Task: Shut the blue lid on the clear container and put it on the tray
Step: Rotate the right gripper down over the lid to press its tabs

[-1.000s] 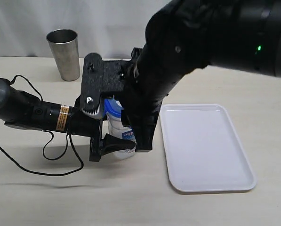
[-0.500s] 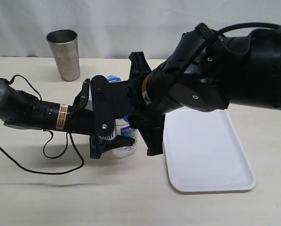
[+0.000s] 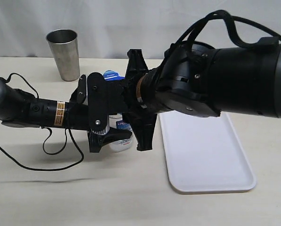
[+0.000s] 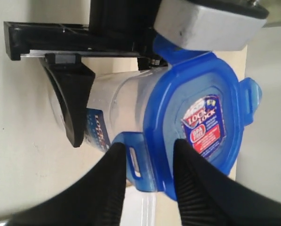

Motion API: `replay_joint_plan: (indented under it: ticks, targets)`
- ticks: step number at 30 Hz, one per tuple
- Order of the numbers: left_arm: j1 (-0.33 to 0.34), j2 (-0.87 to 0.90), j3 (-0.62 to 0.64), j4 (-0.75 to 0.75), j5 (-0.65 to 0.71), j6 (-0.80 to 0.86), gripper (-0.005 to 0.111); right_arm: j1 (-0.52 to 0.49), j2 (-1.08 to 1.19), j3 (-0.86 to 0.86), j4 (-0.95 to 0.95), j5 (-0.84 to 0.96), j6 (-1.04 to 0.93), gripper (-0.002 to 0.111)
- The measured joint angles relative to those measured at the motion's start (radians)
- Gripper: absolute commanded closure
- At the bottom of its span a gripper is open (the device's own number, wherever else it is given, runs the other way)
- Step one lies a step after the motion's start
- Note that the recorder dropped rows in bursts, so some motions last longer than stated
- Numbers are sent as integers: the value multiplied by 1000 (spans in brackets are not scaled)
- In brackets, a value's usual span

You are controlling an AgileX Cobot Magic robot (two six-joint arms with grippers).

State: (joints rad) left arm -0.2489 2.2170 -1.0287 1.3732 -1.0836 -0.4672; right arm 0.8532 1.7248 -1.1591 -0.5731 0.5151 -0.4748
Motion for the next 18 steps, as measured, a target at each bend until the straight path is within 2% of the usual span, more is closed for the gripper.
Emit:
replay_joint_plan:
  ticks: [8,18]
  targets:
    - [4,2,0,-10,-2,0,107,0,-2,57,-94,-113,84,85]
    - [4,2,0,-15,-2,0,107,1,-2,65,-146,-124,173,90]
